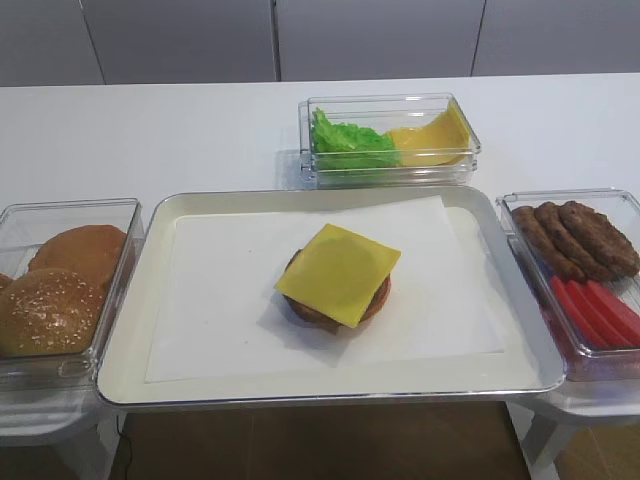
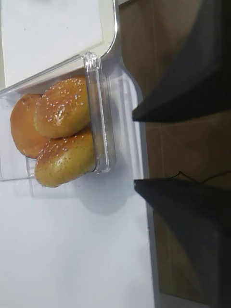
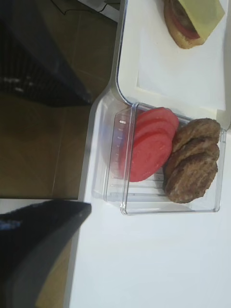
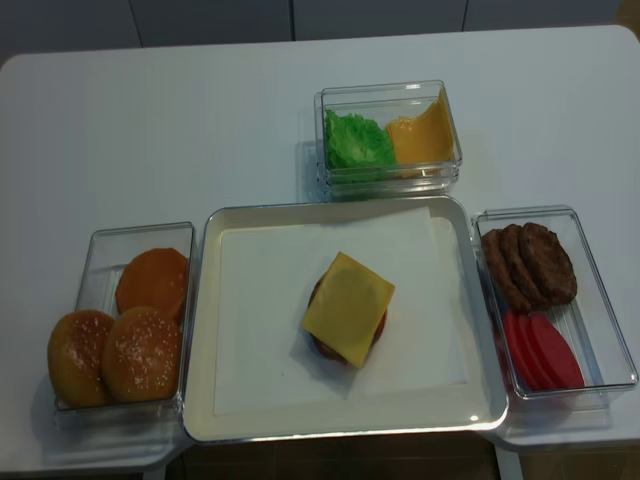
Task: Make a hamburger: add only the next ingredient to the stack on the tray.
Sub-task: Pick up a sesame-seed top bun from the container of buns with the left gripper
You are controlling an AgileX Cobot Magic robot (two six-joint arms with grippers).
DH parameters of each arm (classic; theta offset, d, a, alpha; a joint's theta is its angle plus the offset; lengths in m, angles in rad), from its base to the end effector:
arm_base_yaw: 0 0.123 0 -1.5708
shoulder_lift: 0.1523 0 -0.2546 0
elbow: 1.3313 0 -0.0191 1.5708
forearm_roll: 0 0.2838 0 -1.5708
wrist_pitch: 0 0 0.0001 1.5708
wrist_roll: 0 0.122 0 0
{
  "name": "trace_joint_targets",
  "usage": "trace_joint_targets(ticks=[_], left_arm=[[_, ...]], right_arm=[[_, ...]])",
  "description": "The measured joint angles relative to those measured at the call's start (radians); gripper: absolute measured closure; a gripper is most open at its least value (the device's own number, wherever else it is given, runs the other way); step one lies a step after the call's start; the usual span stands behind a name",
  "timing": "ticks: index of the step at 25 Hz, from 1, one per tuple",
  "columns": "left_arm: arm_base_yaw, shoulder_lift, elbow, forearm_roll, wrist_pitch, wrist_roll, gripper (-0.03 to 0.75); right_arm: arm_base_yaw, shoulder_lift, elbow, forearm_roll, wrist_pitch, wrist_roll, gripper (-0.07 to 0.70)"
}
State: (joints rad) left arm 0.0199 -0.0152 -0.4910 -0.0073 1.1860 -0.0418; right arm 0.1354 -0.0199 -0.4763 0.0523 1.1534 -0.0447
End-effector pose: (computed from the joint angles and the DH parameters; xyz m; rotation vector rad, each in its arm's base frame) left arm 0.0735 0.0006 0.2641 -0.0658 2.1625 -0.0215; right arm 0.0751 0.0161 0.2631 -0.1979 2.1327 0.1167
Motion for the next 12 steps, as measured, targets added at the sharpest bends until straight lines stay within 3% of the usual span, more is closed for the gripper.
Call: trace_joint_targets(ticks=[9,12], left_arm=[[0.0,0.0,0.0,-0.012,-0.002,0.0,0.425],[0.0,0.0,-0.016,-0.035,-0.038,-0.01,0.425]], right_arm=[[0.0,0.0,0.0,0.0,0.0,0.0,0.171],[0.0,0.0,0.0,0.0,0.0,0.0,0.171]])
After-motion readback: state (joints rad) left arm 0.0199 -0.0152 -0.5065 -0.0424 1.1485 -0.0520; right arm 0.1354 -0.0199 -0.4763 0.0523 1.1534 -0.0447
